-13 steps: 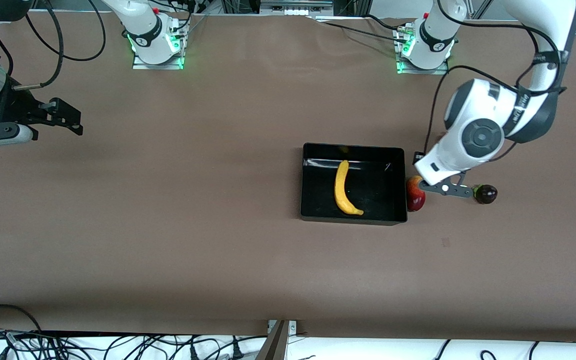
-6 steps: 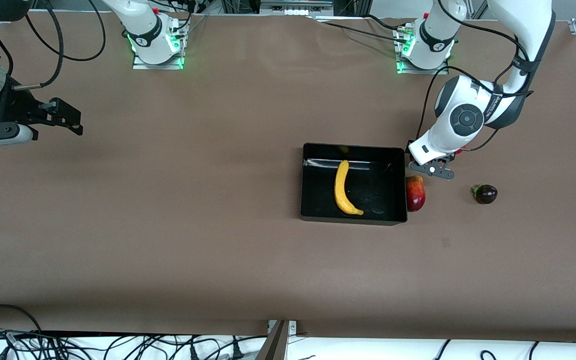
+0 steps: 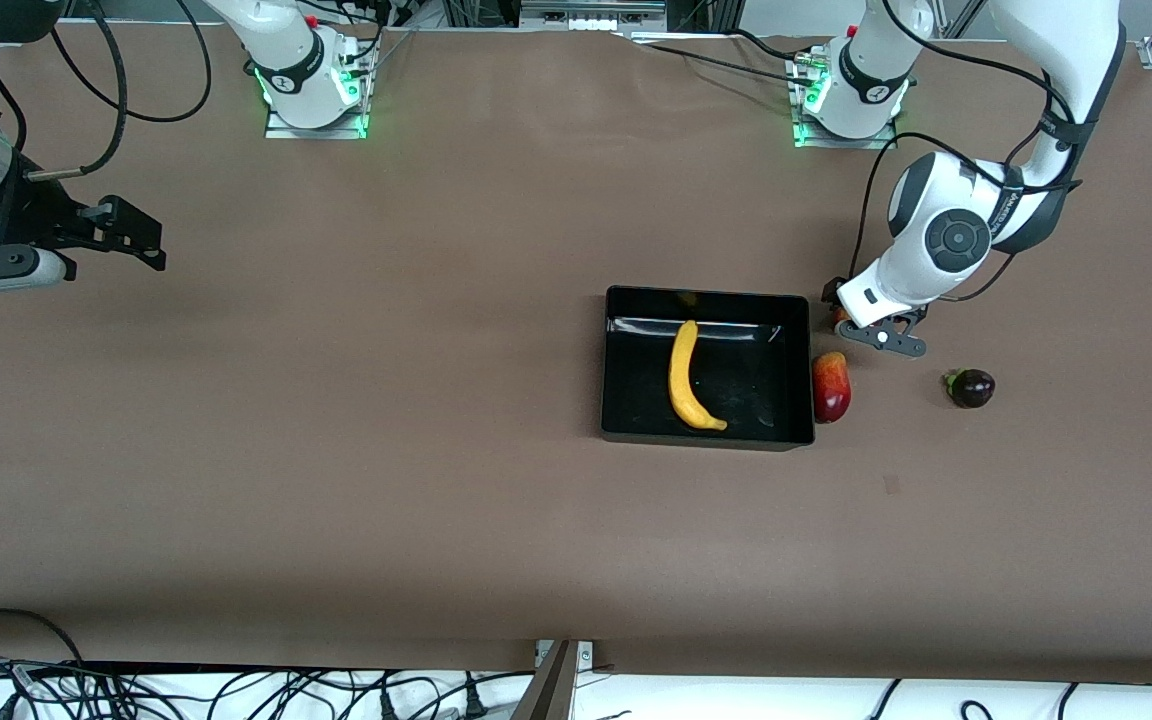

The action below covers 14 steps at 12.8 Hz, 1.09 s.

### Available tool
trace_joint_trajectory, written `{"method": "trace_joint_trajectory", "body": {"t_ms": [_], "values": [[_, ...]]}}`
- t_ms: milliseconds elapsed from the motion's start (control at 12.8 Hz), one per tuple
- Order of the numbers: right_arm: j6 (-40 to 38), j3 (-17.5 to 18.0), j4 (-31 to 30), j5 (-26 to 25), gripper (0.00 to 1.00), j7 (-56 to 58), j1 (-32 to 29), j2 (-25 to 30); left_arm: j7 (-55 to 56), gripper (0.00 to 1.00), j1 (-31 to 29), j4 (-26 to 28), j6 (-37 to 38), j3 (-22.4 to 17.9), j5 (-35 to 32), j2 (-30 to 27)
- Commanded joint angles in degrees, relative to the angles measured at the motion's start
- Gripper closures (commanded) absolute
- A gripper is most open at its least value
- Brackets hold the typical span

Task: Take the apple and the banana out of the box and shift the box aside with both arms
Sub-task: 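Lower the apple onto the table beside the box and open the left gripper, then reach the left gripper into the box and grasp the yellow banana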

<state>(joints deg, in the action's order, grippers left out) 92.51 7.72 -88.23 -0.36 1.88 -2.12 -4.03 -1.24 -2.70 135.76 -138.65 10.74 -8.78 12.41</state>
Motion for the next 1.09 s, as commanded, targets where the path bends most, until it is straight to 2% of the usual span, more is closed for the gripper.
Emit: {"method": "trace_joint_trajectory", "body": {"t_ms": [0, 78, 156, 312, 390, 546, 624, 780, 858, 1014], "values": [[-0.6, 0.2, 0.5, 0.1, 0.00, -0.2, -0.1, 0.3, -1.4, 0.00, 0.0, -1.4, 2.3, 0.5, 0.6, -3.5], [-0.5, 0.2, 0.5, 0.1, 0.00, -0.2, -0.1, 0.3, -1.1, 0.00, 0.2, -3.0, 5.7, 0.9, 0.8, -5.0], [-0.6, 0.2, 0.5, 0.1, 0.00, -0.2, -0.1, 0.3, 0.0, 0.00, 0.4, -8.2, 13.2, 3.2, 1.7, -5.9], [-0.6, 0.2, 0.5, 0.1, 0.00, -0.2, -0.1, 0.3, 8.5, 0.00, 0.7, -21.1, 29.1, 9.8, 4.6, -4.2], [-0.6, 0.2, 0.5, 0.1, 0.00, -0.2, -0.1, 0.3, 12.6, 0.00, 0.9, -25.2, 31.6, 13.0, 4.6, -2.7], [-0.6, 0.2, 0.5, 0.1, 0.00, -0.2, -0.1, 0.3, 19.7, 0.00, 2.3, -31.3, 31.5, 17.0, 4.6, 1.5], [-0.6, 0.2, 0.5, 0.1, 0.00, -0.2, -0.1, 0.3, 24.6, 0.00, 4.4, -33.5, 31.3, 17.5, 4.6, 5.2], [-0.6, 0.2, 0.5, 0.1, 0.00, -0.2, -0.1, 0.3, 34.3, 0.00, 9.9, -34.0, 24.1, 17.1, 3.6, 10.9], [-0.6, 0.2, 0.5, 0.1, 0.00, -0.2, -0.1, 0.3, 36.5, 0.00, 10.6, -33.7, 20.9, 17.0, 3.0, 12.8], [-0.6, 0.2, 0.5, 0.1, 0.00, -0.2, -0.1, 0.3, 37.9, 0.00, 10.9, -33.6, 17.5, 17.1, -3.6, 16.0]]}}
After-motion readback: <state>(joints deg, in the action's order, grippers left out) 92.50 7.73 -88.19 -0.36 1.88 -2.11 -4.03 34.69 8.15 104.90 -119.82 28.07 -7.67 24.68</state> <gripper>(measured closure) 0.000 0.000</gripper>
